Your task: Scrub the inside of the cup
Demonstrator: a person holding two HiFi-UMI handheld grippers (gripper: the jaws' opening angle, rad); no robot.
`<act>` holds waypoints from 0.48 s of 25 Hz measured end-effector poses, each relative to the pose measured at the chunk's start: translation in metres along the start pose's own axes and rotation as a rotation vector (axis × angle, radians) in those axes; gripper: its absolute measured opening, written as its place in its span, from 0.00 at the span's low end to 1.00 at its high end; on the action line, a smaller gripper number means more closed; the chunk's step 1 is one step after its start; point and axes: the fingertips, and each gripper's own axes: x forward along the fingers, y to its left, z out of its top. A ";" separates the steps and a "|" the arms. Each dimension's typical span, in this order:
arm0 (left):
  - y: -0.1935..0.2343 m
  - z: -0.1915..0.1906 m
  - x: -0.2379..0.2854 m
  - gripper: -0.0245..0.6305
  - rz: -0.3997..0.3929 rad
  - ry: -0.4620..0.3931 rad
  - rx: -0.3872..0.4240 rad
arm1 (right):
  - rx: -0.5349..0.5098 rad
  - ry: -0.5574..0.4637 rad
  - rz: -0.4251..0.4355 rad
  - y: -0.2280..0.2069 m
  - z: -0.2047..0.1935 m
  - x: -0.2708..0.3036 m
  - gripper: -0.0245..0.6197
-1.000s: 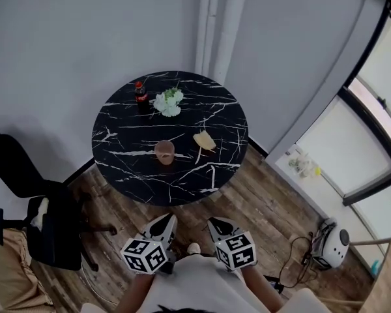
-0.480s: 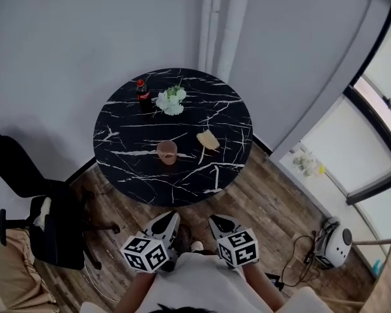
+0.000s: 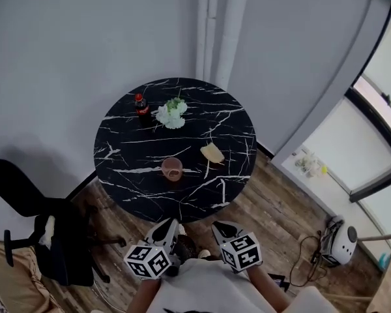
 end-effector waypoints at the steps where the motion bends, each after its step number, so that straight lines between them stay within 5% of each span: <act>1: 0.005 0.002 0.002 0.05 0.004 0.006 0.004 | -0.005 0.003 -0.002 0.000 0.002 0.003 0.09; 6: 0.027 0.013 0.011 0.05 0.026 0.011 -0.012 | -0.019 0.011 -0.015 -0.004 0.013 0.016 0.09; 12: 0.028 0.038 0.032 0.05 -0.074 -0.032 0.003 | -0.011 -0.004 -0.033 -0.017 0.031 0.029 0.09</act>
